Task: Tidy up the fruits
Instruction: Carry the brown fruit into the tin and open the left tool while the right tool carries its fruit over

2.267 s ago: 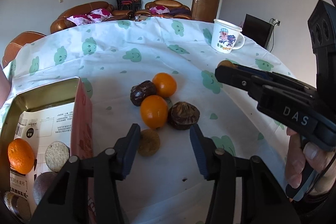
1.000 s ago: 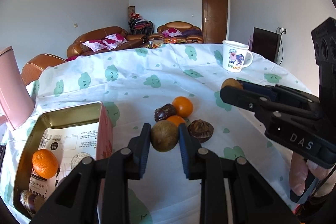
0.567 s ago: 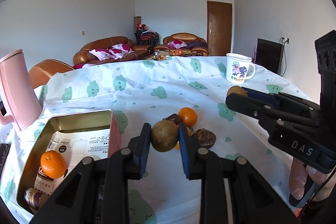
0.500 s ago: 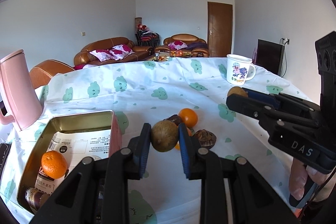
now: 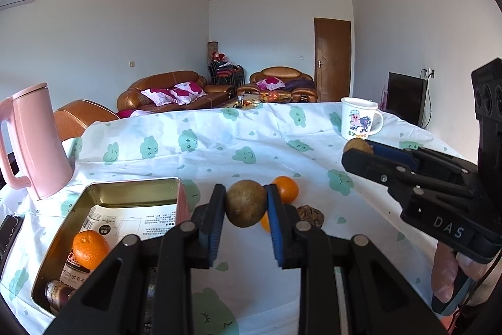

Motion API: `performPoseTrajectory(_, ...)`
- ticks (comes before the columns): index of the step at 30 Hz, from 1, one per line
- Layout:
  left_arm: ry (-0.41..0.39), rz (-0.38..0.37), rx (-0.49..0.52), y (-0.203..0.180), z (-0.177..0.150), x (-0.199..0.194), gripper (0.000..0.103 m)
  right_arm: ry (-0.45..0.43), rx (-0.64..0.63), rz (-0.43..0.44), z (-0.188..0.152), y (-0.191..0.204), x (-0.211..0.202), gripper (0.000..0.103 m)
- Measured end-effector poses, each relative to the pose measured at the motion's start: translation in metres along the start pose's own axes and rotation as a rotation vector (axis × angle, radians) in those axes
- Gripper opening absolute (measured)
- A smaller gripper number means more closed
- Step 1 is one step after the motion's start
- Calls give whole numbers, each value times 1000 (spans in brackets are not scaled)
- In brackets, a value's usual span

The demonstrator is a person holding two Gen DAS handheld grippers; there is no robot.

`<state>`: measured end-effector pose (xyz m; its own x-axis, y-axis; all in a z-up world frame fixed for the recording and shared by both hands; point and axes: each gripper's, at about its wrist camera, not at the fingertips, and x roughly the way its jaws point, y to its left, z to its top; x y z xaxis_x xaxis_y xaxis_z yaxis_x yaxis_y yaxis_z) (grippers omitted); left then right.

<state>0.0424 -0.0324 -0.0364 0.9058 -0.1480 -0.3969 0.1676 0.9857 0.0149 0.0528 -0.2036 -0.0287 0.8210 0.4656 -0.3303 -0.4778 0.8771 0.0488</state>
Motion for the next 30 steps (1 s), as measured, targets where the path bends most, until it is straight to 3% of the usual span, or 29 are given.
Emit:
performPoseTrajectory(15, -49, 33, -5, 5, -3, -14, 28, 21, -26, 21, 0, 7, 5, 29)
performPoseTrajectory(30, 58, 228, -170, 101, -14, -27, 28, 84, -129, 168, 16, 89, 46, 29)
